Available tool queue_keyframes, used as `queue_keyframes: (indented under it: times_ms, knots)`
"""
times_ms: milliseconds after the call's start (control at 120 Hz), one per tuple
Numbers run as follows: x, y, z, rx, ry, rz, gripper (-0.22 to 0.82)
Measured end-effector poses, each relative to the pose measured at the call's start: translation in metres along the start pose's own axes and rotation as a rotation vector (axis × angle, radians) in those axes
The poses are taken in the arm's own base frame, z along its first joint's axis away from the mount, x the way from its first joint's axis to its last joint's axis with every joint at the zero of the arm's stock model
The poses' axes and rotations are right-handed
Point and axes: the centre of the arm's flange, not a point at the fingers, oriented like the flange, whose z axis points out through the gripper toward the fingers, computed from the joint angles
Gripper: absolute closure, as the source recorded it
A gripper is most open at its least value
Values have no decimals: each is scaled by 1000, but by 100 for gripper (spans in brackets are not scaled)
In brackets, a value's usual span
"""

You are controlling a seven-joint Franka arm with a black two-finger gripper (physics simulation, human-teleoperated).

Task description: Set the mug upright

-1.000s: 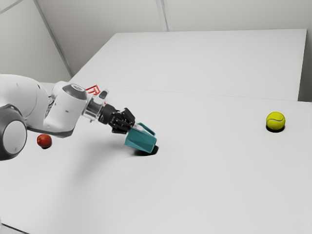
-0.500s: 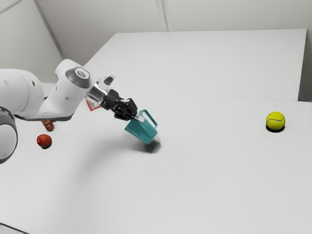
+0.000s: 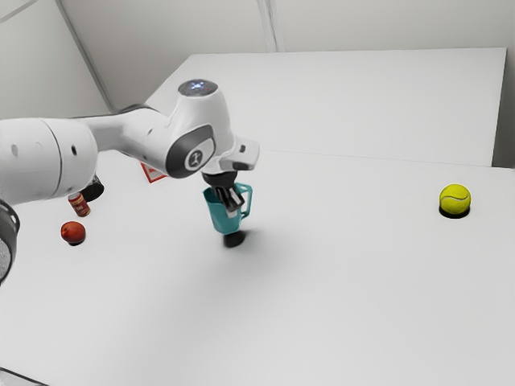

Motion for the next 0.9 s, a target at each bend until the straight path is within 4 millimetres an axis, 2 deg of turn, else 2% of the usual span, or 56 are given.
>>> queue_keyframes:
  times_ms: [117,283,392,708,758,900]
  knots:
    - [3,2,2,16,7,-68,78]
    - [10,6,20,-23,20,-197,77]
    - [12,6,23,-42,33,-266,77]
    - [17,8,38,-60,35,-390,77]
    - [17,8,39,-61,36,-404,70]
    - [19,6,33,-62,59,-437,39]
